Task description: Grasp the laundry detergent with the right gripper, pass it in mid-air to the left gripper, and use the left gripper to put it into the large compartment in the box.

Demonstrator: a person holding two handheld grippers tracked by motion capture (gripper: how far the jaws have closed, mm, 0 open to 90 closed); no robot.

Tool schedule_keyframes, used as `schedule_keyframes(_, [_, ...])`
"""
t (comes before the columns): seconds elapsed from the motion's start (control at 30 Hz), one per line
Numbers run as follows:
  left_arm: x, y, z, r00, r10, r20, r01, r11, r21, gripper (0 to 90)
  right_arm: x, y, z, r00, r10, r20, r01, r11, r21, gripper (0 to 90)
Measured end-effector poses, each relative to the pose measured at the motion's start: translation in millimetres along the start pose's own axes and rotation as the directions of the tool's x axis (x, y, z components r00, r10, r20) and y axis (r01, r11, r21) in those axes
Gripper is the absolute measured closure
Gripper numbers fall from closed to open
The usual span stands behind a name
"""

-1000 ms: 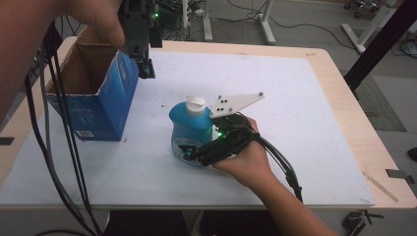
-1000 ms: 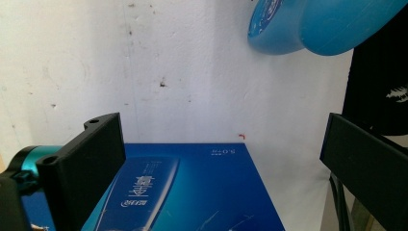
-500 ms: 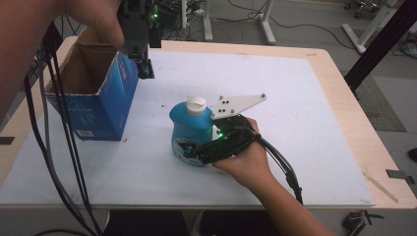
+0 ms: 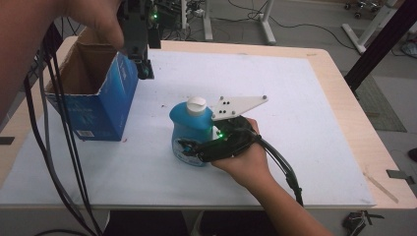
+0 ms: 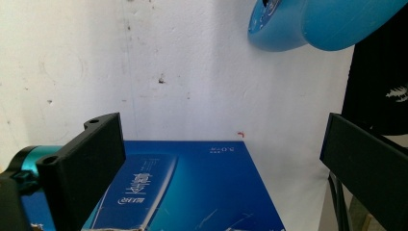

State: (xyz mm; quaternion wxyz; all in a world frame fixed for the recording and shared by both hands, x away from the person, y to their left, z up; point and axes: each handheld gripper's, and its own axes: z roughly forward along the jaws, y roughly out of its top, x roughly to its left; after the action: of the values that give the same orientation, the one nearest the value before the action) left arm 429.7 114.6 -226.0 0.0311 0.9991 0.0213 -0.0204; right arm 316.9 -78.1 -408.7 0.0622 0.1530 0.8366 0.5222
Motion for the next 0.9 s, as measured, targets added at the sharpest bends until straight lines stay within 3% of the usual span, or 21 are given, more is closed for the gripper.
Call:
schedule_keyframes(0.4, [1.1,0.0,1.1,1.0,0.001,0.002,-0.001,1.0,0.005,1.8,1.9,-1.3,1.8,0.9999,-0.012,-0.002,0.012,1.0,-0.009,40.6])
schedule_keyframes(0.7, [-0.8,1.2,1.7,1.0,0.001,0.004,-0.001,1.0,0.007,1.8,5.6,-1.2,1.4,0.9983,-0.054,0.023,0.055,0.998,-0.015,45.4])
schedule_keyframes(0.9, [-4.0,1.8,0.0,1.0,0.0,0.006,0.0,1.0,0.007,1.8,1.9,-0.5,0.2,0.9994,-0.035,-0.004,0.035,0.999,-0.014,46.7])
